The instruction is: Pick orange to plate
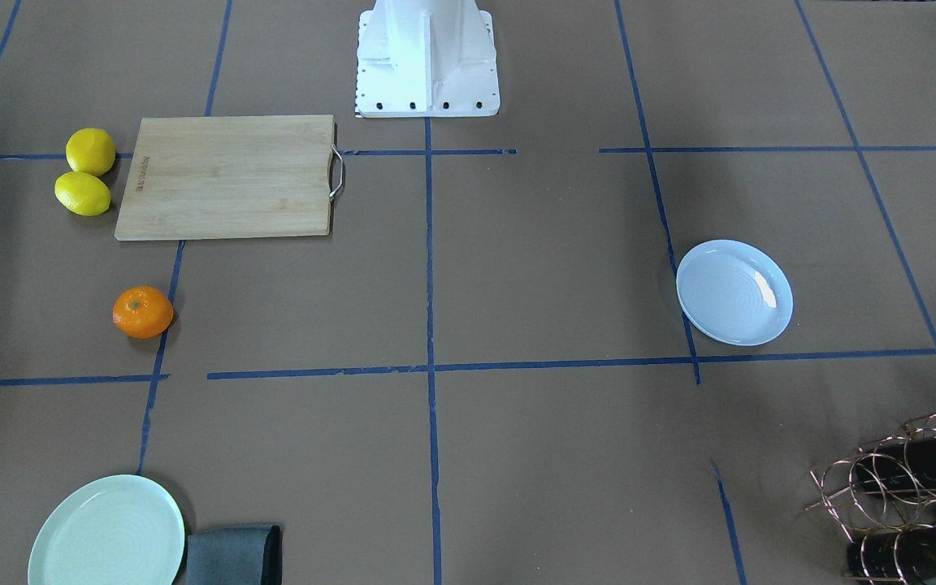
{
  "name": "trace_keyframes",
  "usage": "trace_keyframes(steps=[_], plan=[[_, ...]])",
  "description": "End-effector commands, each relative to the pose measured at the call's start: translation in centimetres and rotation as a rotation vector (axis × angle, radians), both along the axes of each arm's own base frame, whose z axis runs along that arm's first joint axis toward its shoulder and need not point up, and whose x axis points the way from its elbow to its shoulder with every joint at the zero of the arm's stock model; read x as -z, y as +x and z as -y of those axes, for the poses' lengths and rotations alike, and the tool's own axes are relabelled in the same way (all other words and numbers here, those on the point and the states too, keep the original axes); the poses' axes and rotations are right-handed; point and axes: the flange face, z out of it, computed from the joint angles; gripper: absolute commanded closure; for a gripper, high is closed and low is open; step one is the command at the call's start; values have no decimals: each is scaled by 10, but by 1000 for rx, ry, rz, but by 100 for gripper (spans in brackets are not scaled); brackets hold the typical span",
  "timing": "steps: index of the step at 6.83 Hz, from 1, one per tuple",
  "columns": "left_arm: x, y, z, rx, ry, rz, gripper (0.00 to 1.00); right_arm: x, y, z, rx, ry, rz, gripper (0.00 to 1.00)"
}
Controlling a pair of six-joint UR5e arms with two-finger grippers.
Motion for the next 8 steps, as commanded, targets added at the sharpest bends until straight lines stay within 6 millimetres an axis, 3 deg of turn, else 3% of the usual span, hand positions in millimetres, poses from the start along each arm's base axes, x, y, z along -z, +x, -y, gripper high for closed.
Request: trace_keyframes(steps=[1,2,4,5,6,8], plan=[[5,77,4,31,-48,44,0,-1,-1,0,-1,-6,15,0],[-3,111,0,69,-85,58,0,1,-2,0,-1,-7,33,0],[-42,163,-4,157,-120,45,0,3,-3,0,-1,-6,48,0],[-41,191,-1,167,-167,29,0,2,-4,0,2,-7,53,0],[-32,204,4,177,-179,23,0,4,-4,0,0,-4,53,0],[-37,212,5,202,-162,59,5,3,-4,0,2,-6,53,0]])
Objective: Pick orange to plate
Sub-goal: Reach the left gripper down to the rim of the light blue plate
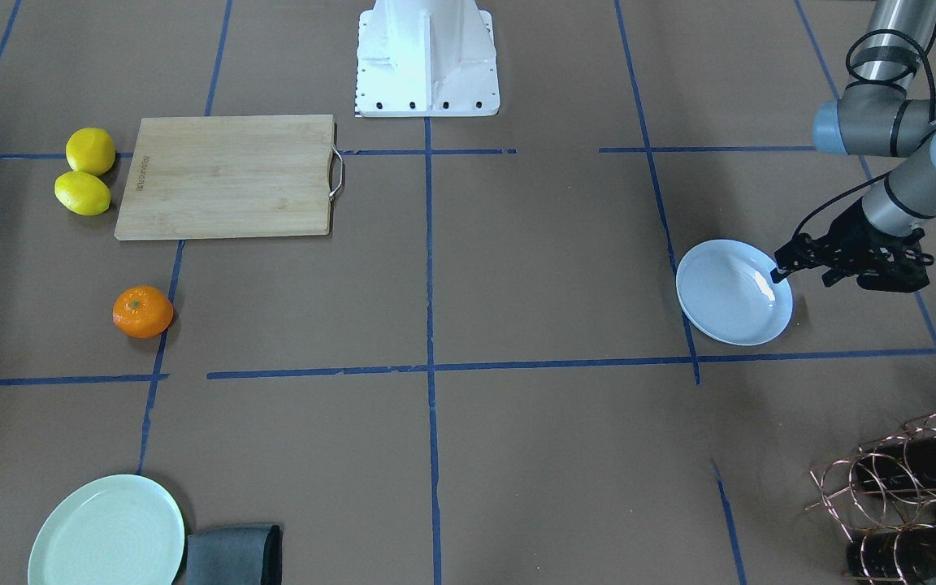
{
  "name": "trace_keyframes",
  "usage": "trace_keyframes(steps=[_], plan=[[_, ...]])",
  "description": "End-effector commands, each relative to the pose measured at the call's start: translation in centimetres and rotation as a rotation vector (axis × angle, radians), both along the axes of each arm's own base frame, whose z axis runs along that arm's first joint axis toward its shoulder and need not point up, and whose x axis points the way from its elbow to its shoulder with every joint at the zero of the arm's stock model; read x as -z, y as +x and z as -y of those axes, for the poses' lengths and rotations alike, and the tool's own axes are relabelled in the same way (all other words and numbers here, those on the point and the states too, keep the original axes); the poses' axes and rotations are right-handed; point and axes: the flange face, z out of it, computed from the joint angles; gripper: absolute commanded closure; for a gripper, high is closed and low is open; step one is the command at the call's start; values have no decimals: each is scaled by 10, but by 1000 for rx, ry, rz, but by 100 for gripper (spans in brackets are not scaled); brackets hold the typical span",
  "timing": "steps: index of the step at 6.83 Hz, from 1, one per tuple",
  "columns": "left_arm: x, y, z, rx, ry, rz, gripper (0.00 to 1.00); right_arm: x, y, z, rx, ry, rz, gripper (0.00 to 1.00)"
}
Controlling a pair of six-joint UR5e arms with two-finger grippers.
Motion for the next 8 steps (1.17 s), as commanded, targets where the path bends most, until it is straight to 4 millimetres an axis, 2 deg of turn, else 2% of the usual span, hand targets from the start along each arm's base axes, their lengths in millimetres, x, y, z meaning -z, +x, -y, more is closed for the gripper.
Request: trace_keyframes(steps=[1,3,5,6,7,8], plan=[[-5,11,-1,-1,-1,17,14,0,0,0,2,1,0,0],[-4,17,3,-6,-1,17,32,1,-1,1,3,4,1,0],[0,18,4,-12,10,12,100,3,-1,1,2,6,1,0],[3,18,4,-15,14,2,100,3,-1,1,2,8,1,0],[29,23,8,-19,41,-35,100,4,-1,1,3,11,1,0],[79,37,17,-67,56,-128,100,7,0,1,1,17,1,0]])
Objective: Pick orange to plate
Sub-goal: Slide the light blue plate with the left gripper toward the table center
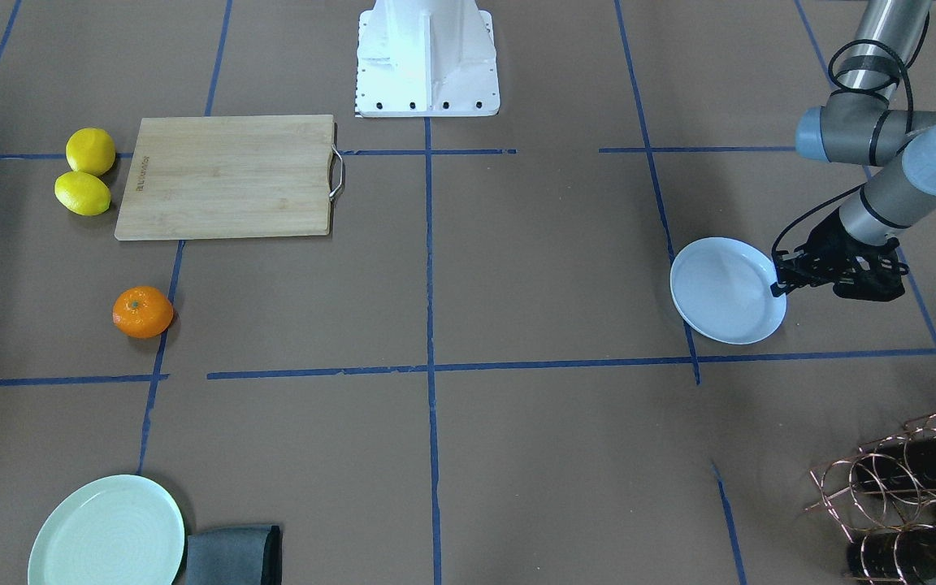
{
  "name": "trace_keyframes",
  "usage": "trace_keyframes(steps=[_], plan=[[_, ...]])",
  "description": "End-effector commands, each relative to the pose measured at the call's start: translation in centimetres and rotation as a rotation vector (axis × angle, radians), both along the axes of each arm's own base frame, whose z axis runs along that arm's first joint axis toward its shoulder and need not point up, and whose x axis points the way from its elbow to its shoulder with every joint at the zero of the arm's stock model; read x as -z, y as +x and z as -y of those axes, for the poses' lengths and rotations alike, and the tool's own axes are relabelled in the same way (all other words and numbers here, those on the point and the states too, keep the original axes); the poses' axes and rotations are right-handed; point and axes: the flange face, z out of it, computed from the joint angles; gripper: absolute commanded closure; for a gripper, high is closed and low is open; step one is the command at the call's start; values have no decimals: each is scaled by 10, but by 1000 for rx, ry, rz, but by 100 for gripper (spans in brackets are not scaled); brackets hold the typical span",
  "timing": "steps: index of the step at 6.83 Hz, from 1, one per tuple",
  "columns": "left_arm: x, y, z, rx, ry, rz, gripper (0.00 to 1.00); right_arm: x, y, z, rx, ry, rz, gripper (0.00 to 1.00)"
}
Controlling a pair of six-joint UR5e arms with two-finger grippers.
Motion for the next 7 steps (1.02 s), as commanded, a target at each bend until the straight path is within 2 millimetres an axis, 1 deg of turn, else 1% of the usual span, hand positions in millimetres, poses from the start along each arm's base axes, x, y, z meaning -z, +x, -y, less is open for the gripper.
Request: trace_keyframes(steps=[1,2,3,4,5,6,7], plan=[[103,31,31,-13,-14,-163,100,18,-2,9,3,50,2,0],[155,51,45,26,-51,-221,100,18,-3,9,3,50,5,0],[202,100,35,7,-97,-273,100,18,-3,9,2,51,4,0],[241,161,11,-22,-131,-298,100,18,-4,10,6,52,4,0],[268,206,0,35,-124,-301,100,17,-4,10,8,53,2,0],[265,237,-7,47,-125,-276,100,16,-7,9,14,51,2,0],[274,258,-9,69,-117,-272,100,18,-7,10,14,54,2,0]])
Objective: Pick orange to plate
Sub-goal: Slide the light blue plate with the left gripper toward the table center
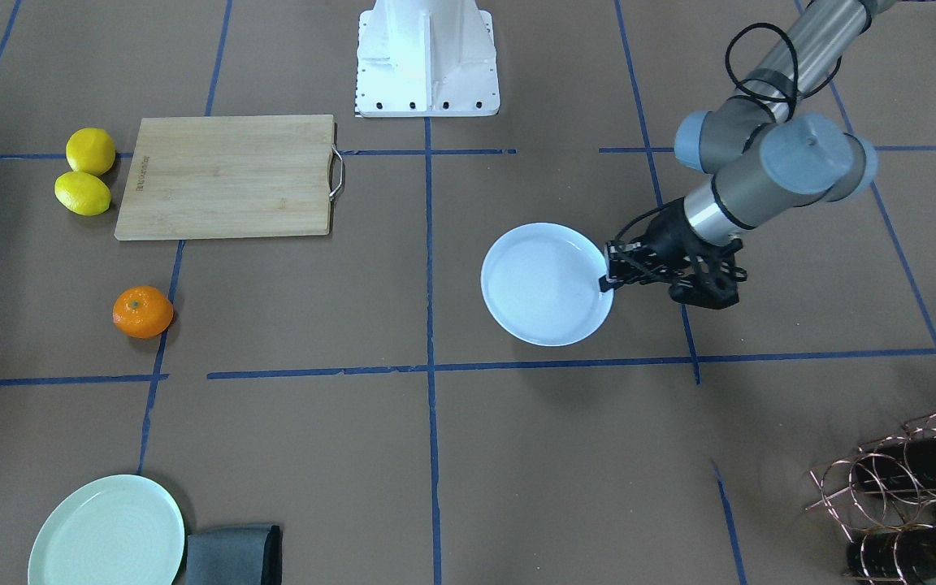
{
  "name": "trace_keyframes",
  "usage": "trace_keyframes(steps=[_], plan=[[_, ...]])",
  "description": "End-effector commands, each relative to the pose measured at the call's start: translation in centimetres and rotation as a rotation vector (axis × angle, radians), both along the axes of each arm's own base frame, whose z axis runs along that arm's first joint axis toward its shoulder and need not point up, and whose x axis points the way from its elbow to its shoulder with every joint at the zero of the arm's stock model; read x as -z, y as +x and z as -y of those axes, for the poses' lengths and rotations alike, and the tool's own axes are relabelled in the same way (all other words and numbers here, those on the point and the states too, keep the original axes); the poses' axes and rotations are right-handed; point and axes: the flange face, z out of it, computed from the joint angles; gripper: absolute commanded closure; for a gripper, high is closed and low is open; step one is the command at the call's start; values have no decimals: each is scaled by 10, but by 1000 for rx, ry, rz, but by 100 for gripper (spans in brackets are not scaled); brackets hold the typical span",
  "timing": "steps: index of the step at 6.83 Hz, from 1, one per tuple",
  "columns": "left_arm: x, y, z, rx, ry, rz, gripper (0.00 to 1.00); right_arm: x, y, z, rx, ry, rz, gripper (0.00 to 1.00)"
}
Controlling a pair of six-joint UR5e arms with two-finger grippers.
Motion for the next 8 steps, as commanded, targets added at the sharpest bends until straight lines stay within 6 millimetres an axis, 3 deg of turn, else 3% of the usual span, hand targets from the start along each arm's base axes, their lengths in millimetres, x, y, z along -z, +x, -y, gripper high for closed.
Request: trace_keyframes(steps=[1,5,6,7,8], plan=[[6,46,-19,19,4,23,100,1,-1,0,1,1,0,0],[14,61,-29,23,21,21,97,1,-2,0,6,4,2,0],[13,64,-32,16,22,23,56,2,-2,0,7,7,2,0],[14,67,-31,57,43,29,22,3,-9,0,19,9,4,0],[16,69,-35,66,52,24,10,7,-29,4,55,59,17,0]])
